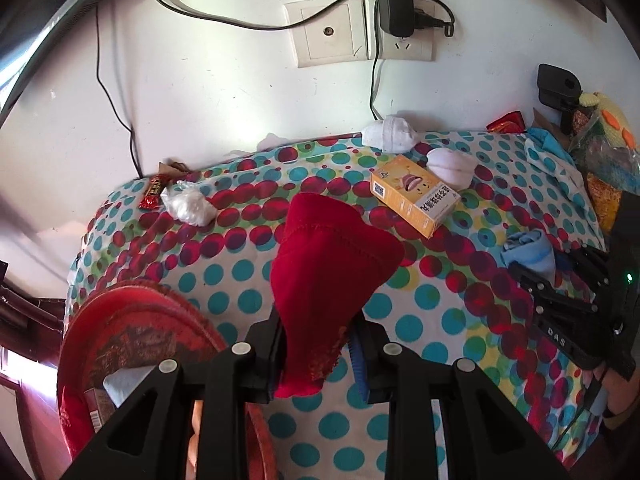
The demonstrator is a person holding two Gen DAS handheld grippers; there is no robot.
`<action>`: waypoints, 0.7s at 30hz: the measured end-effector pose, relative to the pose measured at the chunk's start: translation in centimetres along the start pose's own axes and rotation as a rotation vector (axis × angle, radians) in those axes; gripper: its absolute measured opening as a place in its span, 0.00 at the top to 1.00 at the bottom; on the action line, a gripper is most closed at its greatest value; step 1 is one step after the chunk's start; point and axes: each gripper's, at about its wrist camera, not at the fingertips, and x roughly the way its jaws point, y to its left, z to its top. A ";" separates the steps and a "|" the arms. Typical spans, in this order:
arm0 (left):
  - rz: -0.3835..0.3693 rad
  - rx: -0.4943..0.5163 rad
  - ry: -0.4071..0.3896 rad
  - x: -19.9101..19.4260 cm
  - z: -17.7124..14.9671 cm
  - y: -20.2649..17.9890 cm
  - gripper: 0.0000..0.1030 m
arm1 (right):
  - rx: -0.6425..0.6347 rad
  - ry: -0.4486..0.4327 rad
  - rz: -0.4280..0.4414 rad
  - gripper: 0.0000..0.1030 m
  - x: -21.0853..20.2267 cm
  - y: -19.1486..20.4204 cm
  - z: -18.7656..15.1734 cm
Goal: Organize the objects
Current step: 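Carry the red sock to the red basin with the left tool while the right holds the blue-grey sock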
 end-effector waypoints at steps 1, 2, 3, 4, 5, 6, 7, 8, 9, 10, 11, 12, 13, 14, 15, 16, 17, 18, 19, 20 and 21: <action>0.002 -0.003 -0.003 -0.3 -0.3 0.1 0.73 | 0.000 0.000 0.000 0.63 -0.1 -0.1 0.0; 0.000 -0.004 -0.002 -0.4 -0.4 0.2 0.73 | 0.000 0.000 -0.001 0.63 -0.1 -0.1 0.0; -0.001 -0.006 0.002 -0.6 -0.6 0.4 0.73 | 0.000 0.000 0.000 0.63 -0.1 -0.1 0.0; 0.007 -0.012 -0.001 -0.9 -0.9 0.6 0.73 | 0.001 0.000 -0.001 0.63 -0.2 -0.2 0.0; 0.011 -0.014 -0.004 -1.1 -1.1 0.8 0.73 | 0.001 0.000 -0.002 0.63 -0.2 -0.2 -0.1; 0.012 -0.013 -0.006 -1.5 -1.3 1.0 0.73 | 0.000 0.000 -0.003 0.63 -0.2 -0.1 0.0; 0.015 -0.016 -0.009 -1.7 -1.5 1.2 0.73 | 0.001 0.000 -0.003 0.63 -0.1 -0.1 0.0; 0.019 -0.020 -0.010 -1.9 -1.7 1.5 0.73 | 0.000 0.000 -0.004 0.63 -0.1 0.1 0.0; 0.020 -0.022 -0.007 -2.1 -1.9 1.7 0.73 | 0.002 0.000 -0.003 0.62 -0.3 -0.3 -0.1; 0.021 -0.027 -0.001 -2.2 -2.1 2.1 0.73 | 0.003 0.000 -0.003 0.62 -0.4 -0.5 -0.2; 0.023 -0.035 0.004 -2.4 -2.3 2.4 0.73 | 0.002 0.000 -0.005 0.62 -0.5 -0.5 -0.2; 0.021 -0.042 0.008 -2.5 -2.6 2.8 0.73 | 0.001 0.000 -0.007 0.62 -0.5 -0.3 -0.2; 0.018 -0.050 0.007 -2.8 -2.9 3.2 0.73 | 0.001 0.000 -0.006 0.62 0.1 0.4 0.1; 0.023 -0.058 0.005 -3.0 -3.2 3.7 0.73 | 0.001 0.000 -0.006 0.62 0.0 0.2 0.0; 0.029 -0.064 0.004 -3.3 -3.4 4.1 0.73 | 0.002 0.000 -0.006 0.62 -0.1 0.0 -0.1; 0.030 -0.069 0.003 -3.4 -3.6 4.4 0.73 | 0.003 0.000 -0.007 0.62 -0.2 -0.1 -0.1; 0.033 -0.079 0.000 -3.7 -3.8 4.9 0.73 | 0.002 0.000 -0.007 0.62 -0.3 -0.2 -0.1; 0.040 -0.089 -0.001 -4.0 -3.9 5.4 0.73 | 0.002 0.000 -0.008 0.62 -0.3 -0.2 -0.2; 0.040 -0.096 0.000 -4.2 -4.0 5.9 0.73 | 0.002 0.000 -0.009 0.62 -0.3 -0.2 -0.1; 0.040 -0.102 0.000 -4.3 -4.1 6.3 0.73 | 0.002 0.000 -0.009 0.62 -0.3 -0.2 -0.2; 0.049 -0.112 -0.005 -4.6 -4.2 6.8 0.73 | 0.002 0.000 -0.010 0.62 -0.4 -0.4 -0.2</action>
